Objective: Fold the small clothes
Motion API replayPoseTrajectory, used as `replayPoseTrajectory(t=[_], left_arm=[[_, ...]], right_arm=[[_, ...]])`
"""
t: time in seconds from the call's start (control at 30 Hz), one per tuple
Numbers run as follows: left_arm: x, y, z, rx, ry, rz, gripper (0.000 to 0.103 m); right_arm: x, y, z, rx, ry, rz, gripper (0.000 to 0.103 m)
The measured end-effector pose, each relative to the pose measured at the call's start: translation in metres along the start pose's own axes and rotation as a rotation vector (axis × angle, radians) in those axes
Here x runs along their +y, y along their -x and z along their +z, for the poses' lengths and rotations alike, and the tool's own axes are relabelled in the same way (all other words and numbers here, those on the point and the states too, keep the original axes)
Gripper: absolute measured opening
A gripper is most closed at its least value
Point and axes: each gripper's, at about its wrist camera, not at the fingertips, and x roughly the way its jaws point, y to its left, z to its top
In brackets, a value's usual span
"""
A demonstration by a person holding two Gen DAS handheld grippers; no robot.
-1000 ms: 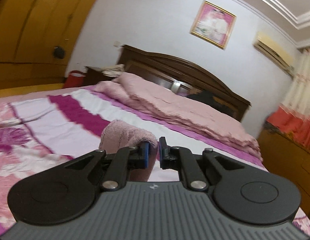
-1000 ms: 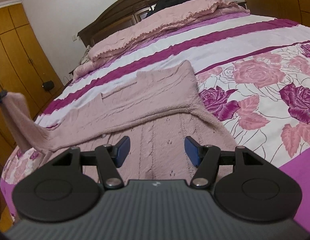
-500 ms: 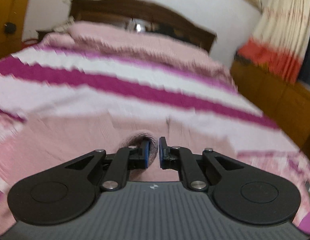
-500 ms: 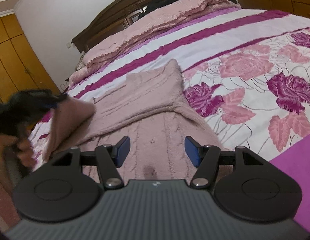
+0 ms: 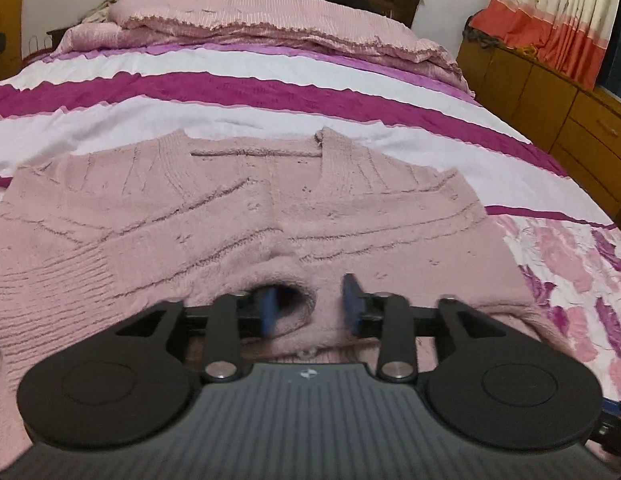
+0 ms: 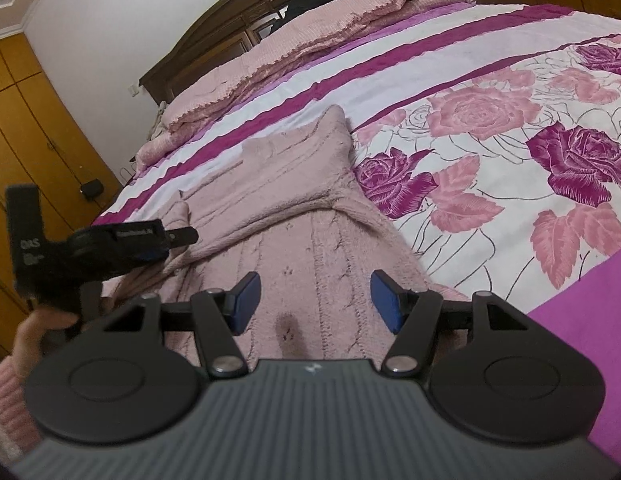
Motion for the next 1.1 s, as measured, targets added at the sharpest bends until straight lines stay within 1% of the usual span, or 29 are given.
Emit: replayPoseTrajectory(t=[0.13,0.23,0.37,0.47,0.6,0.73,0.93,1.1], left_arm=[[0.003,0.032,-0.001,0.013,-0.017,0.013,0.056],[0.013,0.055,-0.008,0.031,-0.010,0.034,0.058],[0.035,0.089,-0.015,0.040,-0.015,0.096,0.059],[0.057,0.113,-0.018,0.037,0.006,0.150,0.060],[0.092,0.138,-0.026,0.045,0.056,0.236,0.060],[0.126,0.157,-0.037,0.065,0.101,0.315,0.061],[0.159,0.171,-0.051,0.080,0.156,0.367,0.061],[0.171,0.177,-0.057,0.074,0.167,0.397,0.061]], right_arm=[[0.004,0.003,0.002,-0.008,0.010,0.002,0.064],[0.010,0.004,0.004,-0.013,0.021,0.009,0.064],[0.025,0.006,0.007,-0.019,0.062,0.031,0.064],[0.041,0.004,0.010,-0.013,0.107,0.055,0.064],[0.071,-0.003,0.014,0.002,0.193,0.108,0.064],[0.109,-0.017,0.011,0.044,0.303,0.159,0.064],[0.162,-0.046,0.000,0.130,0.458,0.232,0.064],[0.203,-0.067,-0.011,0.151,0.582,0.289,0.064]])
